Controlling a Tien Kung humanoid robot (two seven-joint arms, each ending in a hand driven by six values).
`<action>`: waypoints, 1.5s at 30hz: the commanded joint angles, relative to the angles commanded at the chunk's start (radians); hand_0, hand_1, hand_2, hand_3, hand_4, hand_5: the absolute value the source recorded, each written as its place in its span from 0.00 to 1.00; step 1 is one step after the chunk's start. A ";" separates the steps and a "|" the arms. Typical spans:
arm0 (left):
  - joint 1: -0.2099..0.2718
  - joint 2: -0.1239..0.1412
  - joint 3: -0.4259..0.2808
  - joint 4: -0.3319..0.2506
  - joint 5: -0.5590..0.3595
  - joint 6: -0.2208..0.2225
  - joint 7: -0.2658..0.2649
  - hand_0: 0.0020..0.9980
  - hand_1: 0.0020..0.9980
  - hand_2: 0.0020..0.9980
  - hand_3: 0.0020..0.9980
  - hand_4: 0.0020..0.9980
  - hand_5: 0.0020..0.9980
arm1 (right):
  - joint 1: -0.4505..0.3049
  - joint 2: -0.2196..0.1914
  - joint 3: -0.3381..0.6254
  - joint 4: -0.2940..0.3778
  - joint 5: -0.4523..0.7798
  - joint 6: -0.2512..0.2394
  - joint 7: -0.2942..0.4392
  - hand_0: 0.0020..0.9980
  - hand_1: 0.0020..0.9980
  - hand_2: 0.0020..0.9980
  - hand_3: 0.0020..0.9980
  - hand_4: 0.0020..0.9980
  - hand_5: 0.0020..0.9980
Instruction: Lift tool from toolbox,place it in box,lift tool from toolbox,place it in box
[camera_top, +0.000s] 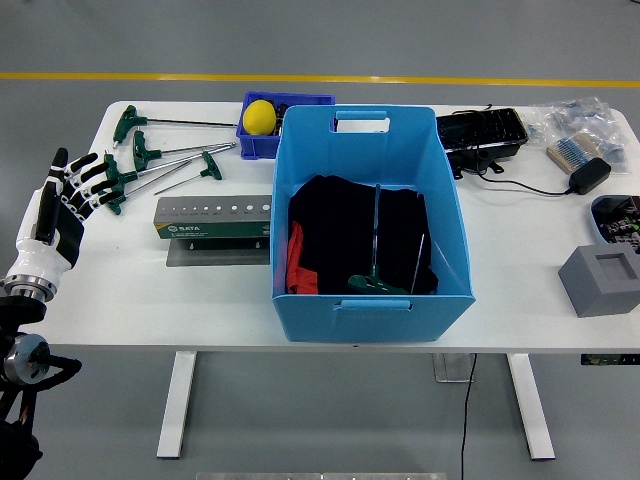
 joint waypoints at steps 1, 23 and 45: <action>-0.003 0.001 -0.001 -0.003 0.018 -0.010 -0.002 0.63 0.66 0.75 0.73 0.84 0.88 | 0.001 0.000 -0.002 0.000 0.001 0.000 0.000 0.64 0.63 0.70 0.57 0.80 0.67; -0.019 0.014 0.012 0.000 0.155 -0.078 0.076 0.89 0.99 1.00 0.88 0.85 0.91 | 0.010 -0.005 -0.003 0.001 -0.004 0.004 -0.001 0.64 0.63 0.70 0.57 0.80 0.67; -0.013 0.002 0.030 0.017 0.058 -0.015 0.000 0.98 1.00 1.00 0.97 0.87 1.00 | 0.015 -0.008 -0.006 0.003 -0.004 0.006 -0.001 0.64 0.63 0.70 0.57 0.80 0.67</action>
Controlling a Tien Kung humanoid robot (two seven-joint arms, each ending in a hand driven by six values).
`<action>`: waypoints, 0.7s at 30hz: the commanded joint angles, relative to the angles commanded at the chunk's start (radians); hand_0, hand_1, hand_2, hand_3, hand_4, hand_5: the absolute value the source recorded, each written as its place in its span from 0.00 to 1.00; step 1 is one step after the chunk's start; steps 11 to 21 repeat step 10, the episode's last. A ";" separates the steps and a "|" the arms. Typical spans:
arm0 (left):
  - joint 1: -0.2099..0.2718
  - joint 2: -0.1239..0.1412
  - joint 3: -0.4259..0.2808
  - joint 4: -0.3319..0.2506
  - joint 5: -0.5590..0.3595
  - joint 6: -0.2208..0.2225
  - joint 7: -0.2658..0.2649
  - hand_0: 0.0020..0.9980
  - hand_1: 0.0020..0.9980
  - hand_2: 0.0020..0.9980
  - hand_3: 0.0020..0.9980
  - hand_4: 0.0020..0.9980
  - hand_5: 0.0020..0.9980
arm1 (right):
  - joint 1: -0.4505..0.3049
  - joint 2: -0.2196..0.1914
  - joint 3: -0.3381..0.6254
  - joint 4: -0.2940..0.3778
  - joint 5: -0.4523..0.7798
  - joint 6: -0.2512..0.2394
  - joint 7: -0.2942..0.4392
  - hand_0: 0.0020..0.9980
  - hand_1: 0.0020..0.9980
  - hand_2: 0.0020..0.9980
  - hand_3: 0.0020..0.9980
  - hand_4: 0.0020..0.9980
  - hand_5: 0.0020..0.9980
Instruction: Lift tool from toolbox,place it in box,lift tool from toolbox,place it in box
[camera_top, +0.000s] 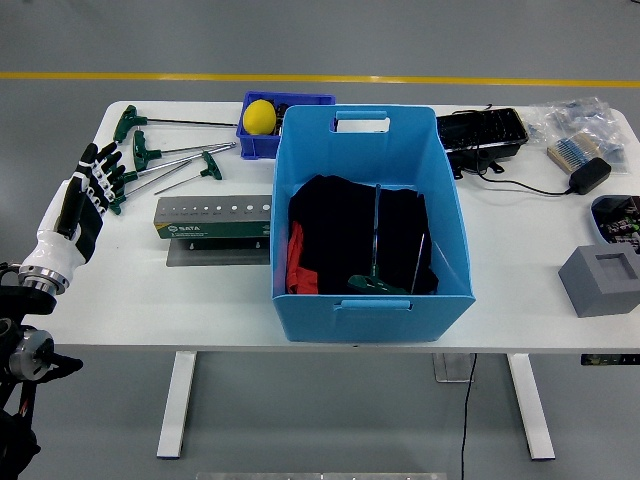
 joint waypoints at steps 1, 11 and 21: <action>0.000 0.000 0.001 0.000 -0.004 0.004 -0.005 0.98 1.00 1.00 0.97 0.87 1.00 | 0.000 0.000 -0.002 0.000 0.002 0.000 0.001 0.64 0.63 0.70 0.57 0.80 0.67; 0.006 0.003 0.012 -0.001 0.000 0.005 -0.010 0.98 1.00 1.00 0.97 0.88 1.00 | -0.003 0.000 0.006 0.001 -0.008 0.000 -0.002 0.64 0.63 0.70 0.57 0.80 0.67; 0.006 0.003 0.012 -0.001 0.000 0.005 -0.010 0.98 1.00 1.00 0.97 0.88 1.00 | -0.003 0.000 0.006 0.001 -0.008 0.000 -0.002 0.64 0.63 0.70 0.57 0.80 0.67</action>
